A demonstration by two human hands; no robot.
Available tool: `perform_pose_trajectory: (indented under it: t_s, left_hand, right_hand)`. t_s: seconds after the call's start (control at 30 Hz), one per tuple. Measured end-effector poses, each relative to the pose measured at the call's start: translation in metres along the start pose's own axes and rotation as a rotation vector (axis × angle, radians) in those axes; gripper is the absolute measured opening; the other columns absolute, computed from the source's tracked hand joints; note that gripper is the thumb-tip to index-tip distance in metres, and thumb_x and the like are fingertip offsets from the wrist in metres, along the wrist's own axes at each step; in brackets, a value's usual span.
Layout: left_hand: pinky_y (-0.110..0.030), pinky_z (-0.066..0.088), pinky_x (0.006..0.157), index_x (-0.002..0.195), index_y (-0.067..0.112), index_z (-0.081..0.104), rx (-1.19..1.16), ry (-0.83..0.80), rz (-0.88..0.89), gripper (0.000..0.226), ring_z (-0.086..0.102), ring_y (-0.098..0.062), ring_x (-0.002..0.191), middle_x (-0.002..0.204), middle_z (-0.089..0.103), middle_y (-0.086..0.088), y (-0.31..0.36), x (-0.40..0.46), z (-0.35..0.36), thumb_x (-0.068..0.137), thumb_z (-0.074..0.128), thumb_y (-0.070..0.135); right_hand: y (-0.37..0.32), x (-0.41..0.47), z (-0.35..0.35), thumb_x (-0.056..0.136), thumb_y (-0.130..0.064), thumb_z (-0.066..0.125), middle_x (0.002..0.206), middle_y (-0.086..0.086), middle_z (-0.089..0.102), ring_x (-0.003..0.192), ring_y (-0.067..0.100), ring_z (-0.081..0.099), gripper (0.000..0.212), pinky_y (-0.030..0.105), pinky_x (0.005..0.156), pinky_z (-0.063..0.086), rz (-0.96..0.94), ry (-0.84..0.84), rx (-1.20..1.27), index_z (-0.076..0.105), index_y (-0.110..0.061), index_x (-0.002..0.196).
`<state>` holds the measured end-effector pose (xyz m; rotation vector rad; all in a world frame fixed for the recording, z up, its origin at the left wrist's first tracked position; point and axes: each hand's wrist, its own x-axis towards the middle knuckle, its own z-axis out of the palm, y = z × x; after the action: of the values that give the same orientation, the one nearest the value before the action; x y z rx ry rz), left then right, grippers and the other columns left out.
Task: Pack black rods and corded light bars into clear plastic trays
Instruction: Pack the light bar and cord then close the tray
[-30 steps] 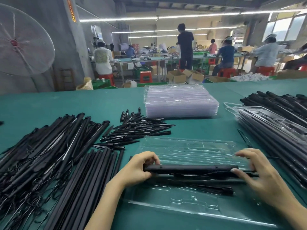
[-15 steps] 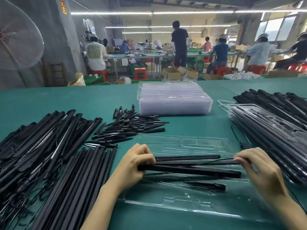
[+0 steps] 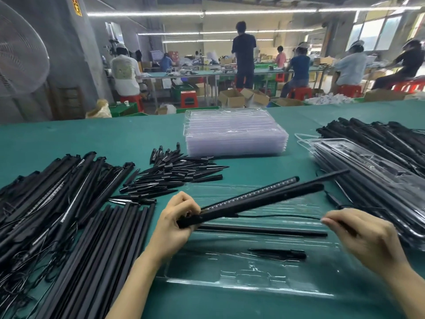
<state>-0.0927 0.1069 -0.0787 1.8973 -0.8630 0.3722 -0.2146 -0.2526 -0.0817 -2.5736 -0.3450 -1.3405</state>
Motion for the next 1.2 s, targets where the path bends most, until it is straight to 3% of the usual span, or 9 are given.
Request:
perform_pose_trajectory:
  t_s: [0.1,0.2,0.37,0.5,0.67,0.77,0.97,1.1,1.2]
  left_hand:
    - [-0.025,0.039,0.07,0.076,0.027,0.055,-0.015,0.009,0.029,0.035,0.05,-0.013,0.082,0.087,0.05,0.015,0.003,0.0,-0.002,0.067,0.063,-0.006]
    - [-0.039,0.041,0.073,0.075,0.028,0.051,0.157,-0.029,0.15,0.038,0.047,-0.014,0.083,0.088,0.051,0.018,0.003,0.0,-0.004,0.062,0.058,-0.007]
    - [-0.044,0.041,0.068,0.076,0.028,0.049,0.315,-0.034,0.21,0.04,0.042,-0.01,0.081,0.088,0.05,0.019,-0.002,0.0,-0.004,0.062,0.06,-0.008]
    - [-0.041,0.036,0.074,0.077,0.028,0.048,0.308,0.03,0.18,0.043,0.04,-0.007,0.084,0.088,0.05,0.017,-0.003,-0.001,-0.003,0.06,0.064,-0.008]
    - [-0.029,0.034,0.076,0.075,0.029,0.049,0.212,0.123,0.105,0.043,0.041,-0.004,0.089,0.089,0.05,0.019,-0.004,-0.002,-0.003,0.053,0.055,-0.008]
    - [-0.03,0.034,0.078,0.077,0.029,0.05,0.237,0.137,0.076,0.041,0.041,-0.002,0.091,0.091,0.051,0.018,-0.007,-0.003,-0.002,0.055,0.057,-0.005]
    - [-0.04,0.038,0.073,0.08,0.029,0.049,0.287,0.083,0.078,0.044,0.039,-0.003,0.087,0.09,0.05,0.018,-0.006,-0.003,0.0,0.053,0.054,-0.006]
    - [-0.041,0.04,0.073,0.08,0.029,0.048,0.339,0.026,0.129,0.044,0.038,-0.006,0.086,0.092,0.046,0.019,-0.005,-0.003,-0.002,0.056,0.058,-0.007]
    - [-0.034,0.031,0.077,0.081,0.03,0.048,0.463,-0.033,0.201,0.054,0.036,-0.007,0.087,0.095,0.044,0.019,-0.008,-0.004,-0.004,0.054,0.067,-0.013]
  right_hand:
    - [0.0,0.004,0.007,0.091,-0.029,0.05,0.083,-0.003,0.065,0.069,0.016,0.063,0.031,0.026,0.066,0.048,0.142,-0.07,0.058,0.071,-0.007,0.091]
    - [-0.003,0.01,0.012,0.09,-0.005,0.063,0.084,-0.001,0.062,0.075,0.018,0.06,0.01,0.036,0.074,0.046,0.255,-0.052,0.112,0.071,-0.009,0.093]
    - [-0.003,0.012,0.0,0.085,-0.03,0.067,0.084,-0.009,0.065,0.081,0.002,0.056,0.009,0.038,0.083,0.04,0.299,-0.015,0.196,0.07,-0.021,0.085]
    - [0.003,0.012,-0.005,0.081,-0.023,0.071,0.08,-0.004,0.067,0.075,0.013,0.061,0.009,0.047,0.074,0.045,0.287,-0.076,0.289,0.073,-0.015,0.082]
    - [0.006,0.008,-0.01,0.077,0.003,0.067,0.083,-0.004,0.069,0.083,0.016,0.065,0.018,0.027,0.079,0.049,0.447,-0.187,0.533,0.075,-0.012,0.084]
    - [0.001,0.011,-0.013,0.074,-0.003,0.068,0.078,-0.006,0.065,0.075,0.011,0.062,0.011,0.018,0.072,0.046,0.417,-0.157,0.55,0.071,-0.013,0.077]
    - [0.005,0.009,-0.013,0.074,0.016,0.064,0.08,-0.004,0.068,0.079,0.017,0.064,0.026,0.021,0.076,0.049,0.419,-0.144,0.599,0.073,-0.007,0.081]
    - [0.004,0.014,-0.019,0.08,-0.002,0.06,0.083,-0.003,0.07,0.081,0.012,0.065,0.02,0.015,0.077,0.05,0.497,-0.056,0.726,0.074,-0.014,0.087]
    - [0.004,0.015,-0.022,0.083,0.003,0.053,0.079,-0.004,0.072,0.073,0.009,0.067,0.026,0.015,0.075,0.053,0.576,0.061,0.875,0.069,-0.014,0.094]
